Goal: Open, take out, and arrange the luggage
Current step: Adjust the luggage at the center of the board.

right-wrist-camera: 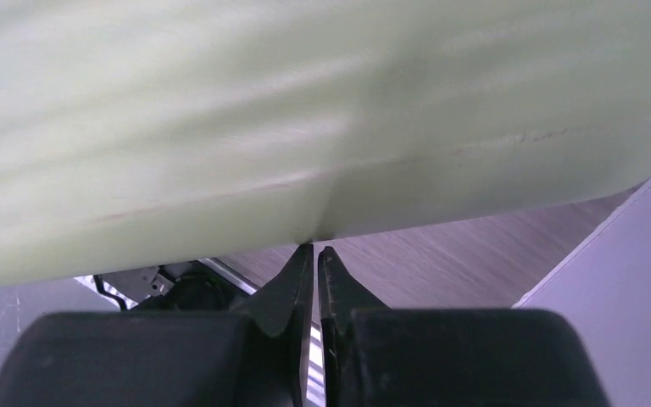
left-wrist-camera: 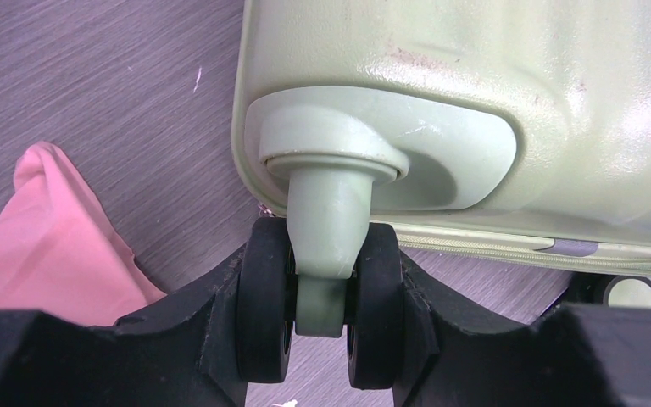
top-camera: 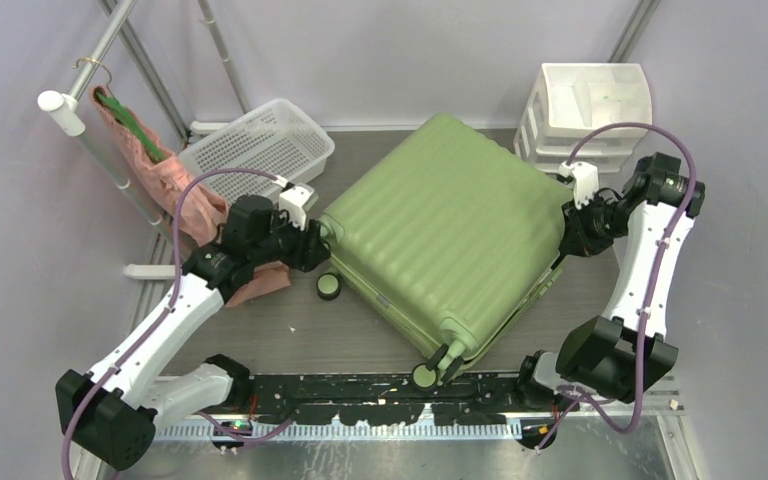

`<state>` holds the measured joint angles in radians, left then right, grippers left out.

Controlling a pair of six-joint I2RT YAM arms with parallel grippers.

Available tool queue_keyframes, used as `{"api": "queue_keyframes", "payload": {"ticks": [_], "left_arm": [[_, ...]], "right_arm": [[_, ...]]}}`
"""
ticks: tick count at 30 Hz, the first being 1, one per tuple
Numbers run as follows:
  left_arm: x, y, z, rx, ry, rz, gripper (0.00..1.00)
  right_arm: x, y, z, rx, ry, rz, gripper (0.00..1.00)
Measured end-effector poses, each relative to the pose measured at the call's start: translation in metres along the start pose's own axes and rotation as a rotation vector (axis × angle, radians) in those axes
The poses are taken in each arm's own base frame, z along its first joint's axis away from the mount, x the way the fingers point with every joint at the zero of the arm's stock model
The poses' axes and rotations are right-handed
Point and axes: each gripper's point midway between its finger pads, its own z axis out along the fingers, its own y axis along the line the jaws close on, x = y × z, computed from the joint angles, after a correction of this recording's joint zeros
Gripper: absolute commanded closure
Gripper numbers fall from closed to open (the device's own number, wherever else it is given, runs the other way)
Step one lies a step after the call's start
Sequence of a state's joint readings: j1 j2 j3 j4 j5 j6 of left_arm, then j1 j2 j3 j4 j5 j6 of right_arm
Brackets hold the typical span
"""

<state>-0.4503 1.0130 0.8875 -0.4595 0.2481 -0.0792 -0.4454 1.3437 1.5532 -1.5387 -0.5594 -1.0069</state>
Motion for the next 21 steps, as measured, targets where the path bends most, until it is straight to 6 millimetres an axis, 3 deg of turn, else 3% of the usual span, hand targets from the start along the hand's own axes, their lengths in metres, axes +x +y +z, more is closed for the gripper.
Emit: {"api": "queue_keyframes", "payload": {"ticks": [5, 10, 13, 21], "left_arm": [[0.001, -0.004, 0.000, 0.024, 0.003, -0.032, 1.00], [0.002, -0.011, -0.001, 0.055, 0.012, -0.068, 1.00], [0.004, -0.018, 0.002, 0.060, 0.021, -0.070, 1.00], [0.008, -0.037, 0.009, 0.018, 0.057, -0.079, 1.00]], "right_arm": [[0.032, -0.023, 0.033, -0.013, 0.078, 0.076, 0.88], [0.033, -0.043, 0.050, -0.012, 0.076, 0.147, 0.88], [0.018, -0.052, 0.052, 0.007, 0.059, 0.159, 0.88], [-0.045, -0.074, 0.042, 0.132, 0.035, 0.026, 0.83]]}}
